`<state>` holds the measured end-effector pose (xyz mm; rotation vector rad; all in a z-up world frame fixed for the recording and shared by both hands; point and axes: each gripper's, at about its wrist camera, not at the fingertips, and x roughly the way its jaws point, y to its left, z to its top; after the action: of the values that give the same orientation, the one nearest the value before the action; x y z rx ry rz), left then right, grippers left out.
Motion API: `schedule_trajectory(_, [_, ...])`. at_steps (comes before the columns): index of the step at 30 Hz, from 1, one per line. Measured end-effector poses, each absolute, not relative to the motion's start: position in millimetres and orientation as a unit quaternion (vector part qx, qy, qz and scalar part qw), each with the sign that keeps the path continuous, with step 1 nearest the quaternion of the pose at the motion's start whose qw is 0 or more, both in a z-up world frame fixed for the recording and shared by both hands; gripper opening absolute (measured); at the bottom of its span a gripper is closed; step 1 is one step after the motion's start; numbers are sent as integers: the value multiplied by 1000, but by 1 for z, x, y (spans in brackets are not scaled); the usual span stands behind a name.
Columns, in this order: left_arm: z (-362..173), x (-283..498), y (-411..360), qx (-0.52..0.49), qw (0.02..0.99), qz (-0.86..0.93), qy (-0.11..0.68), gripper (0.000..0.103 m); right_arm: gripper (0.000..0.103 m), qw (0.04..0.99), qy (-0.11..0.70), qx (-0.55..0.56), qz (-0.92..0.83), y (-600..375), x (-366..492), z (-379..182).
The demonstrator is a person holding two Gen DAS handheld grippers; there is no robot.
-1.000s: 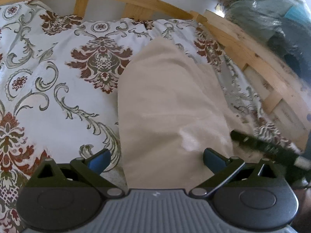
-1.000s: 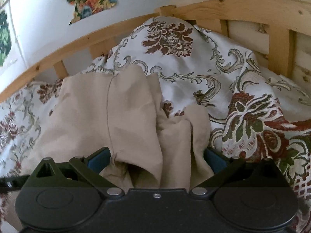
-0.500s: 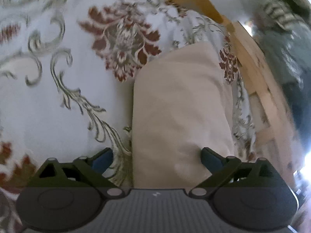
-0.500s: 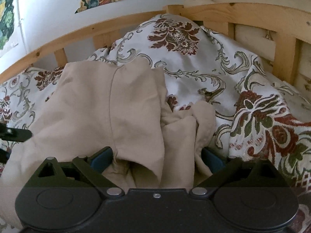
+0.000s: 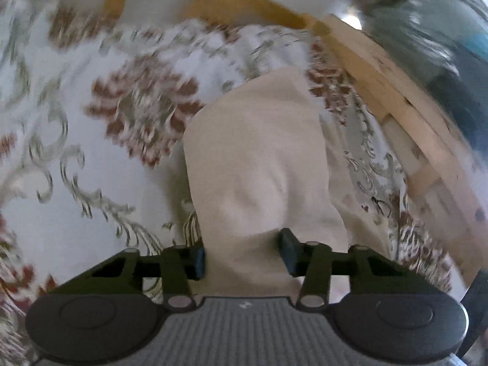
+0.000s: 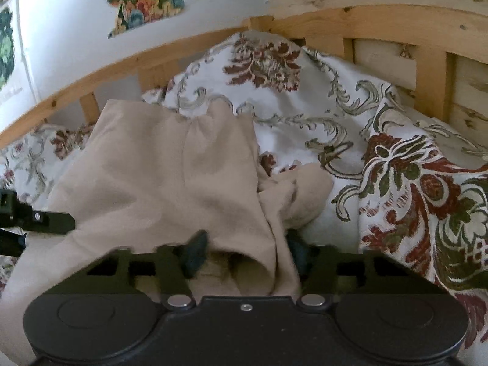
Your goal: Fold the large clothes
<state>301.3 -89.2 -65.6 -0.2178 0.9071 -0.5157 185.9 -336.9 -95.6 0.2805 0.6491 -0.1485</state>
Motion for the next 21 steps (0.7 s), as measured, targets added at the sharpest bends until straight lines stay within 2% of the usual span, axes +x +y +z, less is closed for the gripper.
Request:
schedule_trajectory(2, [-52, 291, -96, -72, 875, -244, 412, 43, 33, 939, 308, 138, -70, -335, 182, -92])
schedule_trajectory(5, [-36, 277, -101, -30, 892, -243, 379, 38, 25, 950, 280, 131, -54, -326, 177, -83])
schedule_trajectory(11, [-13, 268, -91, 23, 913, -237, 332, 35, 21, 974, 217, 57, -4, -288, 175, -67])
schedule_trajectory(17, [6, 296, -51, 22, 934, -186, 305, 35, 21, 986, 159, 35, 34, -247, 215, -57])
schedule_trajectory(21, [-9, 328, -22, 6, 931, -158, 330, 38, 22, 986, 152, 28, 62, -223, 246, -58])
